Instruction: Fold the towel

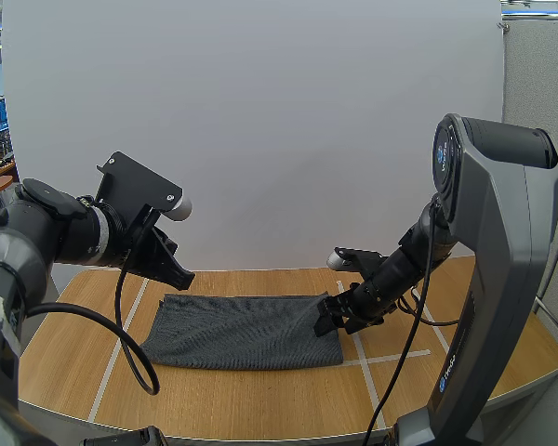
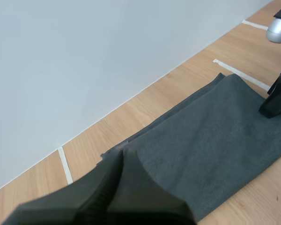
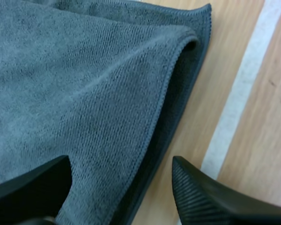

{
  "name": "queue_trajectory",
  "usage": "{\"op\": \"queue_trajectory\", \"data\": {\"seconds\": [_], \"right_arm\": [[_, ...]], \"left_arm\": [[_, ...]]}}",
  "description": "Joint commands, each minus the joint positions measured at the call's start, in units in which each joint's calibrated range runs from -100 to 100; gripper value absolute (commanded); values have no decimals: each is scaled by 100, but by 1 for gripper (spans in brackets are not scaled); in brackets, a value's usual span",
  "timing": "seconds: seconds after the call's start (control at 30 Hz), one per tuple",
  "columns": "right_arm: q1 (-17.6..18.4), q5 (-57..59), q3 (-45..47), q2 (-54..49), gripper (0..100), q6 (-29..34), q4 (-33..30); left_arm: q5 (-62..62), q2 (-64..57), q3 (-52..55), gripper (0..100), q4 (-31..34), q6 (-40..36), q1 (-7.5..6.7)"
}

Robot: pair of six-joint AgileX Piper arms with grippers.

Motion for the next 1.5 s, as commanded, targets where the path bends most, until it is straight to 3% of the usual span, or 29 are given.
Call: {"op": "queue_trajectory", "data": {"seconds": [0.0,0.27,0.53,1.13,1.37,1.47], "right_arm": [[-21,-132,33,248,100,-363,390],[-21,-157,33,661,100,-576,559],[-21,2,33,731,100,-576,613],[-21,242,33,731,100,-621,613],[-21,273,33,731,100,-686,542],[-21,273,19,731,100,-707,545]], "left_arm": [[46,-52,-15,0,274,-59,-2],[21,-132,-15,0,286,-59,14],[-275,-520,-15,0,284,-59,-386],[-342,-1722,-15,0,284,-59,-507],[-342,-2366,-15,0,294,-59,-757],[-342,-2574,-15,0,294,-59,-794]]}}
